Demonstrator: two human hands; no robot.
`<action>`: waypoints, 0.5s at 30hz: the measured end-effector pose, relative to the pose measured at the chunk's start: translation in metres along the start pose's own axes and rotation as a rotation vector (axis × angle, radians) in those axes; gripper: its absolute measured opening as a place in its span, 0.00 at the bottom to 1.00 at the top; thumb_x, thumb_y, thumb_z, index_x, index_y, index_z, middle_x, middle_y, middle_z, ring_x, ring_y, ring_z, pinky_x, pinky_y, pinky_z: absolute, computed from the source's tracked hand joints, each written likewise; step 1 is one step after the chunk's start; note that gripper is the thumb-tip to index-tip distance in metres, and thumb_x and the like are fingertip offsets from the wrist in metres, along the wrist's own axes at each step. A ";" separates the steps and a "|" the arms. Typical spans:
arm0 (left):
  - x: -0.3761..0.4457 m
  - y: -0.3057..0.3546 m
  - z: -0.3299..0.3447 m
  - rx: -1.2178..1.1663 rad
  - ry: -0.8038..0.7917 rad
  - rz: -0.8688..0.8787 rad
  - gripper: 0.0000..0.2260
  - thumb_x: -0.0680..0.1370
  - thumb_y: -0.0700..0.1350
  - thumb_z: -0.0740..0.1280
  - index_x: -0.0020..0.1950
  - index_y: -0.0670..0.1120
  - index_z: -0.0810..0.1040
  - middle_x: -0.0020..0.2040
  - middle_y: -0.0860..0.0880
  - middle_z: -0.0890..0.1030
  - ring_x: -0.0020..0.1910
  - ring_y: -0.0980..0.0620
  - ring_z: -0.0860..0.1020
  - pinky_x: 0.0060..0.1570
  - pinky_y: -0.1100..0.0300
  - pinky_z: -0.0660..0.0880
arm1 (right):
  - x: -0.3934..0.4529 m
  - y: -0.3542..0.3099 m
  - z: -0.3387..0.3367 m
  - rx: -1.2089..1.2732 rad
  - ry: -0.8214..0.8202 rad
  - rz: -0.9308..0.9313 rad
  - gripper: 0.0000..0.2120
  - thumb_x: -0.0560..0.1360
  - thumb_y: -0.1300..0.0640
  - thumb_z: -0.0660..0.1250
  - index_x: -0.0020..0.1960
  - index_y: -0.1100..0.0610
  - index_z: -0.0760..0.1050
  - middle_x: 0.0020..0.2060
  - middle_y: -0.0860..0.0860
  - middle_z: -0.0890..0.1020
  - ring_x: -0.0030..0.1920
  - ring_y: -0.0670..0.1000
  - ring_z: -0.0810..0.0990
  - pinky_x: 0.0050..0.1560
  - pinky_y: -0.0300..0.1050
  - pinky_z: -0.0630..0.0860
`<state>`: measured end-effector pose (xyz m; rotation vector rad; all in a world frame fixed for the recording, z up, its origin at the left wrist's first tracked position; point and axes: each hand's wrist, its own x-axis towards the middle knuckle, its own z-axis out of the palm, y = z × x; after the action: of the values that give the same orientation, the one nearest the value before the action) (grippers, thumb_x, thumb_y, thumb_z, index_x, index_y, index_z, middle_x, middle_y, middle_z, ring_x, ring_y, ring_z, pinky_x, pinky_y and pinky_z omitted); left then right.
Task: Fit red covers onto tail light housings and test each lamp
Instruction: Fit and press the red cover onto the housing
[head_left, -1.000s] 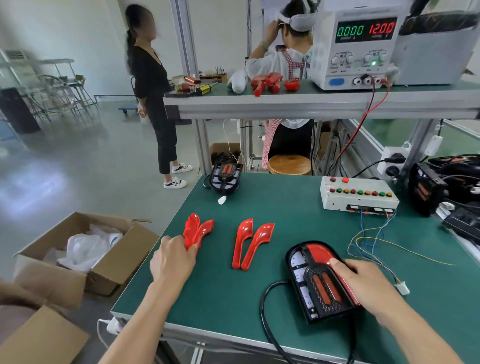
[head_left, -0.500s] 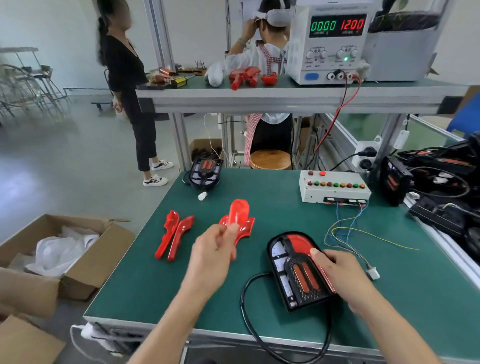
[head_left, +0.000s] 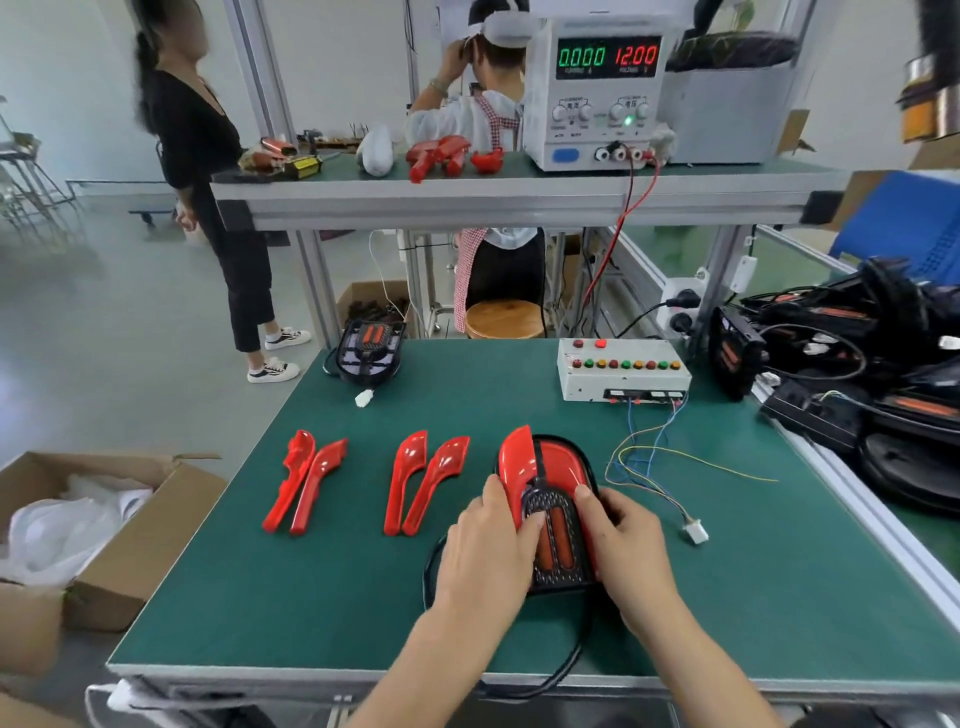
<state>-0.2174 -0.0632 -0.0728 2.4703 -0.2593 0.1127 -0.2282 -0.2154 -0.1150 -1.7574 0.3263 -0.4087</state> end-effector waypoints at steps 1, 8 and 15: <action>-0.001 0.001 0.002 0.067 0.009 -0.017 0.24 0.83 0.59 0.61 0.74 0.46 0.66 0.64 0.46 0.79 0.61 0.42 0.78 0.58 0.50 0.73 | -0.001 0.000 0.001 0.006 -0.006 0.005 0.11 0.81 0.48 0.67 0.42 0.44 0.83 0.34 0.43 0.85 0.33 0.41 0.80 0.40 0.46 0.76; -0.011 0.002 0.012 0.396 0.130 0.007 0.35 0.82 0.63 0.60 0.80 0.40 0.63 0.59 0.46 0.82 0.46 0.46 0.85 0.38 0.56 0.76 | -0.001 0.004 0.001 -0.011 0.020 0.008 0.11 0.81 0.47 0.66 0.44 0.48 0.83 0.36 0.43 0.86 0.34 0.42 0.80 0.39 0.40 0.75; -0.012 -0.003 0.015 0.462 0.212 0.133 0.24 0.71 0.53 0.79 0.60 0.38 0.84 0.34 0.46 0.80 0.27 0.47 0.79 0.20 0.56 0.70 | -0.001 0.006 0.002 0.025 0.039 0.043 0.11 0.82 0.49 0.66 0.44 0.51 0.83 0.37 0.43 0.86 0.35 0.39 0.80 0.43 0.41 0.74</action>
<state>-0.2282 -0.0683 -0.0879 2.8641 -0.3351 0.5423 -0.2287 -0.2148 -0.1211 -1.7166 0.3844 -0.4146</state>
